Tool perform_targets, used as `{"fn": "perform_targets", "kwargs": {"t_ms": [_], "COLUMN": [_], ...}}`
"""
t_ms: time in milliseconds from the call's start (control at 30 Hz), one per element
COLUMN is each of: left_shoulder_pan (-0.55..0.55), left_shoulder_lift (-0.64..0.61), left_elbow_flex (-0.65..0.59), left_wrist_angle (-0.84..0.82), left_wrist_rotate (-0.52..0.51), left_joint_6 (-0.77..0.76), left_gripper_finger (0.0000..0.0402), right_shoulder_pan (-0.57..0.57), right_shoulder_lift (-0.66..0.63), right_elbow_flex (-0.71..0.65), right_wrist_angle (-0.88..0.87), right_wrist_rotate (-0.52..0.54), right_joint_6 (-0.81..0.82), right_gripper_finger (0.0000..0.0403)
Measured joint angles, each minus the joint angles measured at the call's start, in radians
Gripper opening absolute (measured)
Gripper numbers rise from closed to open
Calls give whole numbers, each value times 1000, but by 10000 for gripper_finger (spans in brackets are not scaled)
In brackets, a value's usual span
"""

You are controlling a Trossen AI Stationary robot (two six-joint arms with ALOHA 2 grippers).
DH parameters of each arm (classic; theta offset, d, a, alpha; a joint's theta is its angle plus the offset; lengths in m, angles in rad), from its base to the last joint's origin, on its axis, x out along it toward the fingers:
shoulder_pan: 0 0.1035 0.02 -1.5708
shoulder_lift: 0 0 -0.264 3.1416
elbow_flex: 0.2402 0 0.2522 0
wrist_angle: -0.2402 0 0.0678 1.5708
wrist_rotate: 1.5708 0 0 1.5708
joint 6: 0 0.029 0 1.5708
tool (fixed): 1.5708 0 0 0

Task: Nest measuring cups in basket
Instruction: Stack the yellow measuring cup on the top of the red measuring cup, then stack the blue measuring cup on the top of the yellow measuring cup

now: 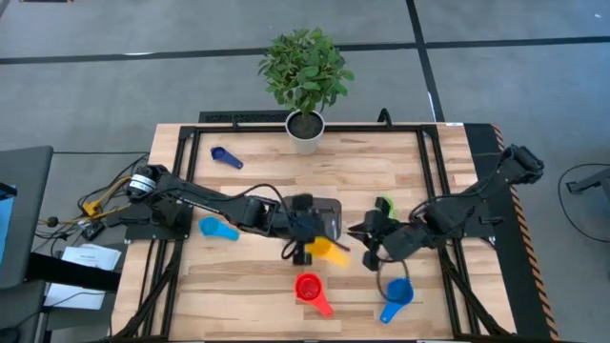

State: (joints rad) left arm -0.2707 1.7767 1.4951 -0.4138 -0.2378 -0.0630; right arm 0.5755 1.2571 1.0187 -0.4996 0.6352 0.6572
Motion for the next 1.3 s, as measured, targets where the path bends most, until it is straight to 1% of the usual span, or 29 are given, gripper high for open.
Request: {"fn": "perform_targets", "kwargs": {"t_ms": [67, 100, 200, 333, 400, 500, 667, 800, 1067, 1200, 1300], "left_shoulder_pan": [-27, -40, -83, -109, -111, -111, -110, -110, -111, -111, -113], "left_shoulder_lift": [5, 17, 67, 133, 163, 189, 190, 190, 190, 197, 201], "left_elbow_flex": [-5, -8, -11, -11, -11, -11, -11, -11, -11, -10, -10], "left_wrist_angle": [-6, 10, 29, 100, 126, 114, 101, 93, 88, 85, 77], "left_wrist_rotate": [90, 111, 120, 140, 158, 182, 210, 225, 196, 195, 205], "left_joint_6": [-3, -2, 1, 2, -3, -12, -10, 0, -2, -2, 8], "left_gripper_finger": [1, 1, 1, 0, 0, 0, 0, 3, 32, 43, 51], "right_shoulder_pan": [60, 90, 166, 239, 262, 287, 310, 317, 321, 321, 321], "right_shoulder_lift": [-23, -34, -55, -58, -58, -58, -58, -34, 25, 28, 24], "right_elbow_flex": [-3, -8, -23, -29, -29, -29, -29, -28, -28, -28, -28], "right_wrist_angle": [-65, -84, -132, -175, -185, -186, -216, -251, -253, -253, -258], "right_wrist_rotate": [53, 79, 141, 178, 178, 179, 179, 175, 83, 58, 15], "right_joint_6": [50, 82, 180, 281, 311, 340, 401, 444, 453, 456, 464], "right_gripper_finger": [85, 87, 92, 92, 92, 92, 92, 92, 92, 92, 92]}}
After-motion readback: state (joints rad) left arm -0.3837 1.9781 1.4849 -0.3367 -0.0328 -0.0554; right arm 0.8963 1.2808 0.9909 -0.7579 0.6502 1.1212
